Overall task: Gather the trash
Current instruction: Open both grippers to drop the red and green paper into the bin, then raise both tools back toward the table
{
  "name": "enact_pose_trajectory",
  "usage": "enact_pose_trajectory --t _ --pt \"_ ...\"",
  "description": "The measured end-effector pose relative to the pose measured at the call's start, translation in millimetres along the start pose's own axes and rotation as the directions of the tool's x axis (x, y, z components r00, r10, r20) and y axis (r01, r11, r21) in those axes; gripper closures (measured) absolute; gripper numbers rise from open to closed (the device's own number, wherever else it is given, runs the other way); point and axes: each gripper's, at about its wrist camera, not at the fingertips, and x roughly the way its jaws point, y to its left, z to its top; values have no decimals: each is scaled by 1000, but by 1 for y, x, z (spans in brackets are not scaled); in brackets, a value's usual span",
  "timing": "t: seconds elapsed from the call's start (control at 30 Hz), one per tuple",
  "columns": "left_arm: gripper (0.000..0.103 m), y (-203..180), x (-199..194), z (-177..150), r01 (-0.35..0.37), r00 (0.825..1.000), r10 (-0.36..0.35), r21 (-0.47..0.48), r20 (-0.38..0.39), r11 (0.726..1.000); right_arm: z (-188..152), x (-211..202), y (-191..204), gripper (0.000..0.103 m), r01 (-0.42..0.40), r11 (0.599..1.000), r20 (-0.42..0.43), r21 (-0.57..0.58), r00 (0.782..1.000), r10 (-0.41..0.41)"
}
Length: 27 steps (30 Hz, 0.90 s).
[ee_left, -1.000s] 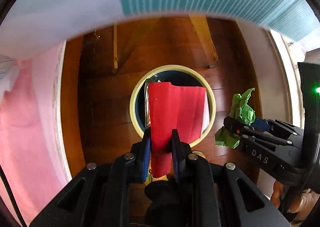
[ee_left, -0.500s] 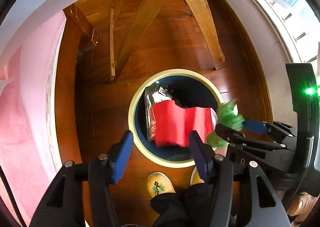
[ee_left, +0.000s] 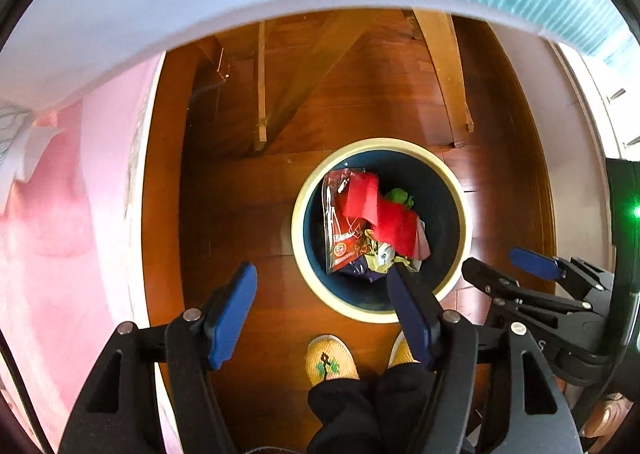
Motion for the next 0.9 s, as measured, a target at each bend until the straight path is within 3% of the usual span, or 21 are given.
enact_pose_trajectory --t 0.23,0.5,0.9 --pt "37 7 -43 -1 21 1000 -21 -28 7 999 -11 -33 13 40 -1 1000 -3 -3 1000 1" --pt "37 11 -111 8 58 997 -55 -63 45 996 -7 -110 36 40 -30 999 68 -12 997 30" --pt "37 17 -243 36 86 980 -69 -87 186 993 14 -233 56 40 -74 995 163 -66 983 84"
